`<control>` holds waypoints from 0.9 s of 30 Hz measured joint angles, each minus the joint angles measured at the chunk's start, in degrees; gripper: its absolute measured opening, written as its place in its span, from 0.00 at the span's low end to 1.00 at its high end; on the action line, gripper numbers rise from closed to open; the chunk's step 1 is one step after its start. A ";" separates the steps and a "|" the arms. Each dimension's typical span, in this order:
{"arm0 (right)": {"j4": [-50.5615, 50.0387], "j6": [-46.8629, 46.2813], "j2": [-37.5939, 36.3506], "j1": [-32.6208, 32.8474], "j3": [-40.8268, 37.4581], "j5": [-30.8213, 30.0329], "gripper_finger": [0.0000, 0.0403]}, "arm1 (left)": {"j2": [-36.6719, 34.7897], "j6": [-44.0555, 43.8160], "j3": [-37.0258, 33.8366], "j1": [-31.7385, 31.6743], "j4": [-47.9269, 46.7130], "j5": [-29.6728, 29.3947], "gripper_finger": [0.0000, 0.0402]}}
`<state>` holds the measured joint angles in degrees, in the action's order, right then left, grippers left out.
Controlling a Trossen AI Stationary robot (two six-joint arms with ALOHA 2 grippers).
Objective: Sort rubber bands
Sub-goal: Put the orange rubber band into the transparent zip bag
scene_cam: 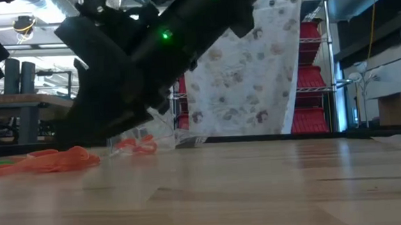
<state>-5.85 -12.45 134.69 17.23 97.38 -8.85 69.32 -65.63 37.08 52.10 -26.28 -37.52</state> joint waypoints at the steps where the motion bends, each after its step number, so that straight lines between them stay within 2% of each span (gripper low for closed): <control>1: 0.79 1.23 0.16 0.07 0.03 -0.21 0.48 | 0.10 0.01 0.00 -0.09 0.14 0.00 0.19; 7: 3.34 9.55 0.26 -0.06 0.08 -1.86 0.48 | 0.11 0.43 -0.02 -1.72 0.00 -0.02 0.19; 12: 3.25 11.98 1.79 -0.48 0.01 0.07 0.45 | 0.11 0.04 -0.02 -2.92 0.02 -0.09 0.19; 16: 3.83 12.68 2.52 -0.39 0.03 -0.98 0.34 | 0.11 0.04 -0.02 -3.51 0.03 -0.22 0.20; 23: 2.94 13.18 2.84 -0.41 0.07 -1.10 0.05 | 0.11 0.15 -0.02 -3.52 -0.06 -0.46 0.20; 27: 1.64 13.09 1.65 -0.39 0.04 -1.43 0.03 | 0.11 0.09 0.00 -3.52 -0.01 -0.61 0.20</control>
<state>-4.21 0.64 136.34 16.85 97.43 -10.28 69.43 -65.54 37.08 48.58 -26.29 -38.13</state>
